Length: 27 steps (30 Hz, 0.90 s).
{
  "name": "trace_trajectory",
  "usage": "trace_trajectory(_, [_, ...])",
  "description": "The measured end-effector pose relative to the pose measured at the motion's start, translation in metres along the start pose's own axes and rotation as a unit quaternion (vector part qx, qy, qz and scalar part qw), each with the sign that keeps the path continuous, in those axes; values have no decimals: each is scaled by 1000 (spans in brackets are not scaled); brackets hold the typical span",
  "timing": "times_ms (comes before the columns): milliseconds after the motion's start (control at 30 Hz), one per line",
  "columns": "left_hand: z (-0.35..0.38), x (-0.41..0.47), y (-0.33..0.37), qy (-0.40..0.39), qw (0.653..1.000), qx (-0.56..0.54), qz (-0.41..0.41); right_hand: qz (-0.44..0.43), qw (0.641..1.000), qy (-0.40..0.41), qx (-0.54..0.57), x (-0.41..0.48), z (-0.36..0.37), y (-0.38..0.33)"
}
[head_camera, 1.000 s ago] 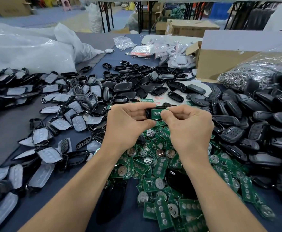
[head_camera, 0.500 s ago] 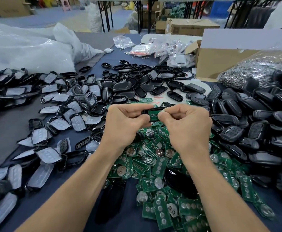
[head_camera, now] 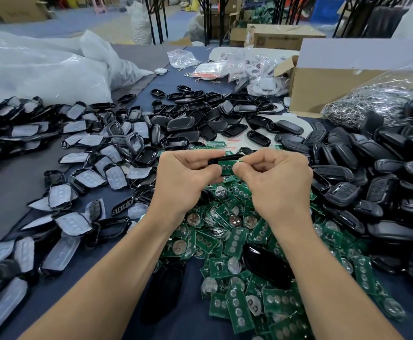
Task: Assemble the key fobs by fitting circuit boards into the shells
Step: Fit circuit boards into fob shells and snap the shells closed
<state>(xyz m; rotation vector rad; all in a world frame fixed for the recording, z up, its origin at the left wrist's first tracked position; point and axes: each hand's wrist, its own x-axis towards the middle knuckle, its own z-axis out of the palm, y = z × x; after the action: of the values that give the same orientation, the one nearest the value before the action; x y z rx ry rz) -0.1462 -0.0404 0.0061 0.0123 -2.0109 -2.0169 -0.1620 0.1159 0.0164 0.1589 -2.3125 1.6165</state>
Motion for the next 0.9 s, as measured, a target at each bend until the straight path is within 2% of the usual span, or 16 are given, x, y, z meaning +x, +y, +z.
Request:
trace_trajectory(267, [0,2,2,19,1000,10,5,-2,999,28,-29,-7,6,-1])
trace_trajectory(500, [0,2,7,34,999,-33,-15,-3,988,113,-109,-12,10,0])
trace_trajectory(567, [-2,2,9,28,998,-53,-30,13,992,86,-88,-10,9,3])
trace_trajectory(667, [-4,2,8,16,997,-61,-45,4,1000,0,0,-10,12,5])
trace_trajectory(767, [-5,2,5,0,999,49,-2,20,996,-27,82,-7,10,7])
trace_trajectory(833, [-6,3,4,-23,991,131,20,30,994,-40,98,-6,9,9])
trace_trajectory(900, [-9,4,5,-43,987,155,18,24,994,-58,89,-6,8,10])
